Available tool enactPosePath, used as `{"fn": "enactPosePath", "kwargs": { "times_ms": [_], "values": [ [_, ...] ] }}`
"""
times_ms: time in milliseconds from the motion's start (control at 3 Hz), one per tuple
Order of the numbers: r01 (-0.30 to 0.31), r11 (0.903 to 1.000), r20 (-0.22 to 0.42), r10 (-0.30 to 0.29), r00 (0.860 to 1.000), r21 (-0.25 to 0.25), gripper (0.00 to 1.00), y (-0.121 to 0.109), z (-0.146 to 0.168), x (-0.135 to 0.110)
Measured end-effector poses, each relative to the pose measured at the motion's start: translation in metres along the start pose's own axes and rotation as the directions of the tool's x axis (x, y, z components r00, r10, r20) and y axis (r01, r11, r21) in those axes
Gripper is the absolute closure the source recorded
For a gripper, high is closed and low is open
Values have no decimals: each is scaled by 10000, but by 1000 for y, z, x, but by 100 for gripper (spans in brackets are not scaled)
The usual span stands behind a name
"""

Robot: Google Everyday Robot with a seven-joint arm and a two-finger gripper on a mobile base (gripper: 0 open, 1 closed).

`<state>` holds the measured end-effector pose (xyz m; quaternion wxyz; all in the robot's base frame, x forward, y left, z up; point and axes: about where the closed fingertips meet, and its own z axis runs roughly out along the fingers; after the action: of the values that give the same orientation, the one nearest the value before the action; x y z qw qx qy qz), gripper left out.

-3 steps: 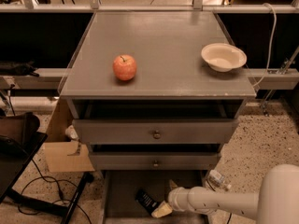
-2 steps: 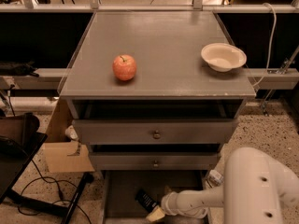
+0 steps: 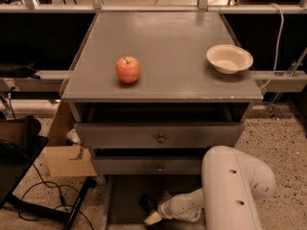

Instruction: Pick rxbar blueberry from bottom drawer and place on counter

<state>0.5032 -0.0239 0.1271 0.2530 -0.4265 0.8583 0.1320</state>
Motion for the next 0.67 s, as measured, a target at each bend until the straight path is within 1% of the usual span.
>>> {"fn": "enactPosePath", "kwargs": {
  "times_ms": [333, 667],
  "values": [
    [-71, 9999, -71, 70, 10000, -154, 0, 6, 19, 0],
    [-204, 9988, -294, 191, 9994, -446, 0, 14, 37, 9]
  ]
}}
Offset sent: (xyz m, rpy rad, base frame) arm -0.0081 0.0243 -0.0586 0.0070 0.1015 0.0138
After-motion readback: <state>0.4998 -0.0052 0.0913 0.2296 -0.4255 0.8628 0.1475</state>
